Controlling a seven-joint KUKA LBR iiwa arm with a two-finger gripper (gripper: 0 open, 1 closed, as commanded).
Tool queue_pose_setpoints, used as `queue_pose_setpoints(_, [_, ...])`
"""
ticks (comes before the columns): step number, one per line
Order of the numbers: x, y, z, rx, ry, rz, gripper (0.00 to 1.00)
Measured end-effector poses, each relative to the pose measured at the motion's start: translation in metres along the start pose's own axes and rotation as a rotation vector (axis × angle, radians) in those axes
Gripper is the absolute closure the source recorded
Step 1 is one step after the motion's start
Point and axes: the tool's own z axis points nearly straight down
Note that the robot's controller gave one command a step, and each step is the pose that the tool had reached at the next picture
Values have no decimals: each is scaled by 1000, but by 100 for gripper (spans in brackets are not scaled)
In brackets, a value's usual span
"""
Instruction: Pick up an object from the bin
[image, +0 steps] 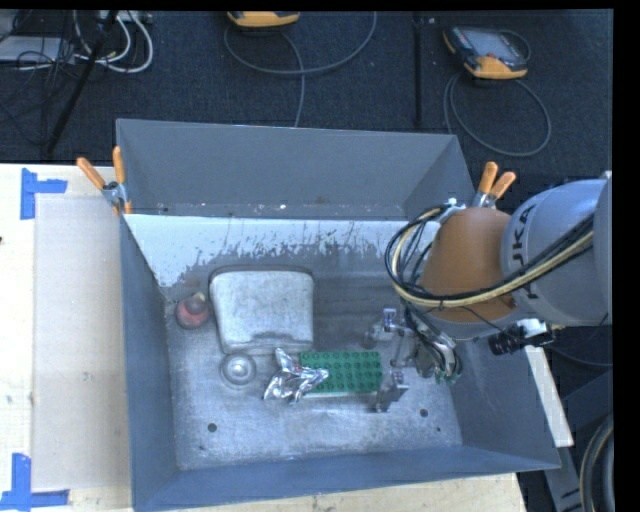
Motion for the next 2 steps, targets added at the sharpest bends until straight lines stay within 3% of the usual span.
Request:
queue_pose_setpoints(1, [0,-2,-4,2,-1,-2,100])
queue_pose_setpoints(2, [31,-5,-146,4,-8,-246,100])
